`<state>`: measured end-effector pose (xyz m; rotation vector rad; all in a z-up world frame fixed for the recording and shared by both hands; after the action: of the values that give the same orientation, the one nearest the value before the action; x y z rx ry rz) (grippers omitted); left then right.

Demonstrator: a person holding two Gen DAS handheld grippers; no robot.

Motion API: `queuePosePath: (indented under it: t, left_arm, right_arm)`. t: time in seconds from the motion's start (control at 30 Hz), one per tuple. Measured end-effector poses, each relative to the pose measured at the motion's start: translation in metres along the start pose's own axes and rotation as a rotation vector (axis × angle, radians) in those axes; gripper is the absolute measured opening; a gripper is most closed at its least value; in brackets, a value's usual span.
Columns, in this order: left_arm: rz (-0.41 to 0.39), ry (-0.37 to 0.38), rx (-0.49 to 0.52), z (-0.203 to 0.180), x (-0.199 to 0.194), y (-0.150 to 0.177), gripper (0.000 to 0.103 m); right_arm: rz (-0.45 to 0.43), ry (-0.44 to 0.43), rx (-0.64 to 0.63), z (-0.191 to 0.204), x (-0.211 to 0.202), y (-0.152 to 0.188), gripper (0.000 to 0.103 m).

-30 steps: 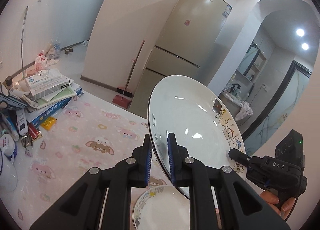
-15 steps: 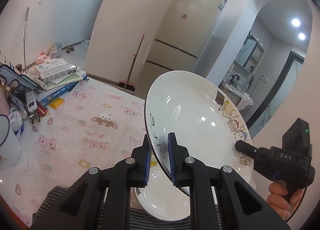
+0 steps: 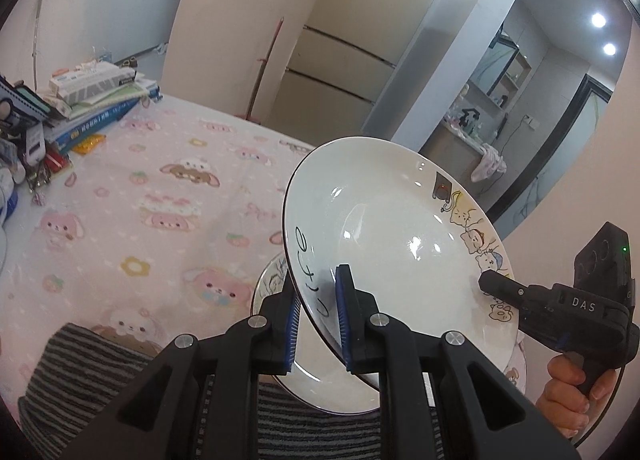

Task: Organize plates and bowls
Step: 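Carry the held plate with both grippers over the stack of white plates, then lower the held plate onto the plate stack with both grippers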

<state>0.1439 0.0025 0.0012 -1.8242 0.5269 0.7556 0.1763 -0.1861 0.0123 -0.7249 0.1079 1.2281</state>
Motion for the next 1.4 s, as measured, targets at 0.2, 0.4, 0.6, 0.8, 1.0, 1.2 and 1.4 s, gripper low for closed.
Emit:
queuePosePath:
  t: [0.2,0.4,0.6,0.8,1.0,1.2,1.4]
  left_arm:
    - [0.057,0.002,0.005,0.007,0.022,0.021,0.017]
    - [0.085,-0.022,0.007,0.018,0.042,0.029,0.017]
    - [0.116,-0.019,0.004,0.021,0.060,0.038,0.017]
    - [0.128,-0.023,-0.002,0.022,0.072,0.043,0.017]
    - [0.145,-0.028,-0.002,0.024,0.082,0.046,0.018]
    - [0.143,-0.032,0.014,0.021,0.086,0.047,0.020]
    - [0.150,-0.023,0.024,0.017,0.090,0.052,0.021]
  right_arm:
    - [0.033,0.029,0.006,-0.018,0.006,0.014,0.014]
    - [0.075,0.056,0.018,-0.032,0.023,0.026,0.015]
    - [0.094,0.089,0.034,-0.044,0.030,0.032,0.015]
    - [0.104,0.123,0.036,-0.052,0.034,0.035,0.015]
    - [0.124,0.142,0.035,-0.056,0.040,0.035,0.015]
    - [0.141,0.186,0.007,-0.059,0.046,0.029,0.015]
    - [0.134,0.227,-0.016,-0.062,0.044,0.028,0.015]
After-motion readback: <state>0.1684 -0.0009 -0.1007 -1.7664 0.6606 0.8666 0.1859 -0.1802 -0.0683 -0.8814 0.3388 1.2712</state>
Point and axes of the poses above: each gripper's, at about its wrist camera, not at the fingertips, and x roughly the way its jaws point, z to its left, y to its underside, the point moved 8 cm from there along x, roughly the way its jaws point, and after that the axes turned 14 degrees about -y, right-handed, at the moved point
